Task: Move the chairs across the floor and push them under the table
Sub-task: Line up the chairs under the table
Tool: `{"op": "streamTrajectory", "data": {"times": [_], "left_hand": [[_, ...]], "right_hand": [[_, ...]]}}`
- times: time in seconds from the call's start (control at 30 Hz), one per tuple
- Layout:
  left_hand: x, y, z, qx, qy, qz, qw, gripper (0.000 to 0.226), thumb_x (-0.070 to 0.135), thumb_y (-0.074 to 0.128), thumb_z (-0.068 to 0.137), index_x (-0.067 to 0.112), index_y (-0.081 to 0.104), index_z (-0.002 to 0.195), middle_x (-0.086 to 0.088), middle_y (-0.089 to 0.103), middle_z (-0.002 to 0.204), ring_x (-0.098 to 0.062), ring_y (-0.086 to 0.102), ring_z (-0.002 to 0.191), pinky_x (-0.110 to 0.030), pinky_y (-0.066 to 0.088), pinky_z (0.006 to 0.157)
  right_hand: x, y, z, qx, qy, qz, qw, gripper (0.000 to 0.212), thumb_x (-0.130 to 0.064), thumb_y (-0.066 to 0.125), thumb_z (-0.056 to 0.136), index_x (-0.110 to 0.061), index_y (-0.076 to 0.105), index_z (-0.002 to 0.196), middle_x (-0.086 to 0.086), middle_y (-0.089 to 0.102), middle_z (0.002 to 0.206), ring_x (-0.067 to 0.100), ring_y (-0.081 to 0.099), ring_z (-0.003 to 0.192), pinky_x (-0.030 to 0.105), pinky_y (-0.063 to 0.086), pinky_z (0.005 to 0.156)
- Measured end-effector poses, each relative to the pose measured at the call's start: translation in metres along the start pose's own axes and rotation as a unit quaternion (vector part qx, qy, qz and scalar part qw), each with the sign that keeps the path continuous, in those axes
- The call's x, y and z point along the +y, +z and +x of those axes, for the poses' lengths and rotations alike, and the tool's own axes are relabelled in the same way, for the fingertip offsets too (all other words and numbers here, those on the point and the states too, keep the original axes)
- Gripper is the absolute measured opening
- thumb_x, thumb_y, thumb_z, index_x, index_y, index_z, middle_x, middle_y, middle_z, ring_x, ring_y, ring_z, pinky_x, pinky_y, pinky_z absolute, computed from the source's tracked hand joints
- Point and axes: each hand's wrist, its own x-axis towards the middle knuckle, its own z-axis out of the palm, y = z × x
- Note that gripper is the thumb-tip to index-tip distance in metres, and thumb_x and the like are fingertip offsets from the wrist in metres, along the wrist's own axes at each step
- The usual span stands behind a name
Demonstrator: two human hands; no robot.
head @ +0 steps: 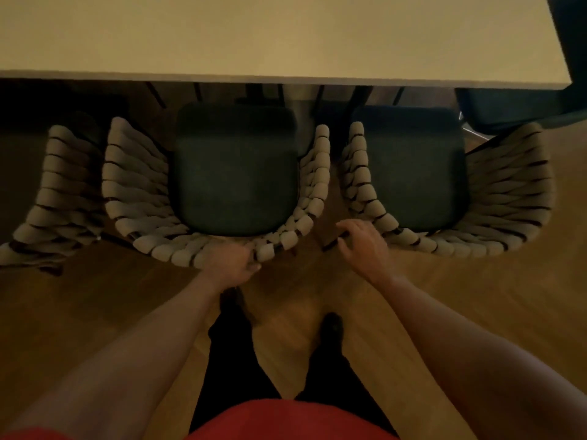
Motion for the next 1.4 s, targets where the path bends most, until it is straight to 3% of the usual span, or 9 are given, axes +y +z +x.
{"op": "streamTrajectory", "data": {"times": [0.23, 0.4, 0.5, 0.53, 0.63, 0.77, 0.97, 1.2, 1.4], "left_hand": [[0.068, 0.027, 0.033, 0.074, -0.08, -0.072, 0.991, 0.056, 0.072, 0.046, 0.1, 0.023, 0.065, 0.118, -0.003, 0.071, 0.101, -0.024, 0.067, 0.086, -0.04, 0.057, 0.069], [0.053, 0.037, 0.048, 0.04, -0.114, -0.114, 0.986, 0.061, 0.096, 0.038, 0.086, 0.044, 0.057, 0.111, 0.014, 0.065, 0.097, -0.014, 0.065, 0.086, -0.044, 0.059, 0.078], [0.028, 0.052, 0.07, 0.002, -0.156, -0.137, 0.978, 0.12, 0.119, 0.021, 0.046, 0.043, 0.058, 0.132, 0.001, 0.07, 0.112, -0.02, 0.064, 0.096, -0.051, 0.056, 0.097], [0.025, 0.056, 0.074, -0.006, -0.159, -0.129, 0.979, 0.126, 0.12, 0.018, 0.042, 0.043, 0.058, 0.133, 0.001, 0.071, 0.114, -0.02, 0.066, 0.096, -0.05, 0.056, 0.096], [0.039, 0.04, 0.066, 0.05, -0.165, -0.014, 0.985, 0.076, 0.109, 0.027, 0.07, 0.056, 0.059, 0.115, 0.014, 0.066, 0.09, -0.013, 0.066, 0.078, -0.037, 0.058, 0.073], [0.042, 0.034, 0.075, 0.073, -0.174, -0.007, 0.982, 0.099, 0.113, 0.01, 0.061, 0.044, 0.065, 0.105, 0.016, 0.06, 0.078, -0.007, 0.059, 0.067, -0.034, 0.055, 0.067], [0.037, 0.014, 0.083, 0.008, -0.129, 0.012, 0.991, 0.068, 0.094, 0.036, 0.085, 0.047, 0.062, 0.127, 0.015, 0.064, 0.083, -0.007, 0.063, 0.073, -0.031, 0.056, 0.071], [0.035, 0.028, 0.071, 0.043, -0.121, 0.007, 0.992, 0.034, 0.058, 0.054, 0.102, 0.039, 0.069, 0.126, 0.015, 0.061, 0.081, -0.007, 0.057, 0.068, -0.029, 0.045, 0.062], [0.046, 0.025, 0.07, 0.029, -0.16, 0.009, 0.987, 0.027, 0.056, 0.055, 0.101, 0.041, 0.067, 0.119, 0.015, 0.056, 0.075, -0.005, 0.055, 0.068, -0.028, 0.042, 0.062]], "right_hand": [[0.128, -0.035, -0.003, 0.024, 0.088, -0.028, 0.995, 0.053, -0.043, 0.066, 0.101, -0.016, 0.055, 0.145, 0.007, 0.06, 0.143, 0.026, 0.057, 0.132, 0.044, 0.05, 0.109], [0.165, -0.018, 0.009, -0.049, 0.117, -0.104, 0.987, 0.059, -0.081, 0.045, 0.097, -0.024, 0.057, 0.104, -0.002, 0.066, 0.09, 0.014, 0.062, 0.074, 0.035, 0.05, 0.06], [0.174, -0.008, 0.016, -0.031, 0.109, -0.116, 0.987, 0.065, -0.092, 0.037, 0.091, -0.028, 0.051, 0.09, -0.008, 0.06, 0.073, 0.01, 0.06, 0.06, 0.035, 0.055, 0.055], [0.176, -0.007, 0.019, -0.024, 0.103, -0.12, 0.987, 0.066, -0.094, 0.036, 0.09, -0.03, 0.05, 0.087, -0.008, 0.059, 0.071, 0.009, 0.059, 0.057, 0.034, 0.055, 0.054], [0.18, -0.006, 0.023, -0.014, 0.087, -0.146, 0.985, 0.067, -0.096, 0.033, 0.088, -0.031, 0.051, 0.084, -0.009, 0.059, 0.066, 0.008, 0.058, 0.052, 0.034, 0.057, 0.053], [0.186, -0.005, 0.023, -0.009, 0.085, -0.163, 0.983, 0.07, -0.098, 0.026, 0.088, -0.032, 0.051, 0.085, -0.01, 0.059, 0.065, 0.009, 0.059, 0.052, 0.038, 0.06, 0.056], [0.187, -0.002, 0.023, 0.004, 0.077, -0.176, 0.981, 0.068, -0.094, 0.029, 0.089, -0.03, 0.05, 0.085, -0.009, 0.055, 0.061, 0.009, 0.056, 0.049, 0.038, 0.059, 0.055], [0.186, -0.001, 0.023, 0.027, 0.07, -0.191, 0.979, 0.064, -0.092, 0.032, 0.091, -0.031, 0.049, 0.082, -0.01, 0.051, 0.056, 0.009, 0.051, 0.045, 0.033, 0.053, 0.05], [0.187, -0.003, 0.022, 0.031, 0.057, -0.192, 0.979, 0.062, -0.091, 0.034, 0.092, -0.032, 0.05, 0.083, -0.011, 0.051, 0.055, 0.007, 0.05, 0.043, 0.028, 0.046, 0.046]]}}
